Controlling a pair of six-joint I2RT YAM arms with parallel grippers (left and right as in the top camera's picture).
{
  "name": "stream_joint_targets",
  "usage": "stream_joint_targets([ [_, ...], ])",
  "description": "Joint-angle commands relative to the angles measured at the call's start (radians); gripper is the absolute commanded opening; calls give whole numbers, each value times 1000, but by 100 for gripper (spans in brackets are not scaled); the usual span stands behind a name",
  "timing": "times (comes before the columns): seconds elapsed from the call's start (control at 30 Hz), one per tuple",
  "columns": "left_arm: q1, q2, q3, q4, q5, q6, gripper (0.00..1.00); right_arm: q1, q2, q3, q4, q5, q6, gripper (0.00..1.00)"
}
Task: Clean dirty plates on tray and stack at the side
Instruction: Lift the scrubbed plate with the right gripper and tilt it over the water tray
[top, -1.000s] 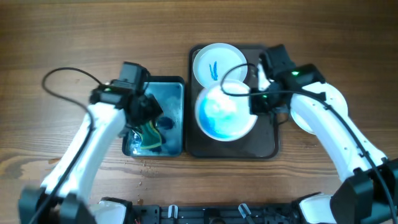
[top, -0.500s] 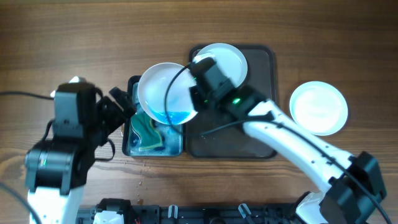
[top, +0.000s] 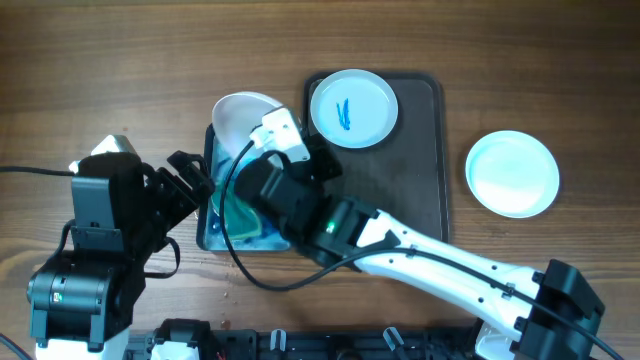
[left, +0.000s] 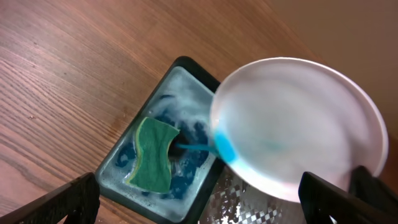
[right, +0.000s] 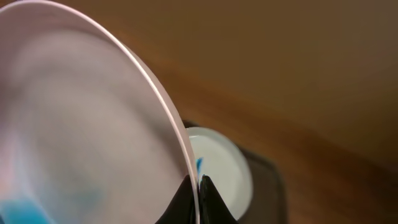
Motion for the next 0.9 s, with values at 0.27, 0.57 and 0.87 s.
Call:
stream_joint_targets([
  [0.27,6,-4,14,-1,16,-2,100,79,2,20,122,273,-264,4],
  [0.57,6,-4,14,-1,16,-2,100,92,2,20,147,293,-315,4],
  [0.87,6,-4,14,-1,16,-2,100,92,2,20,148,293,-315,4],
])
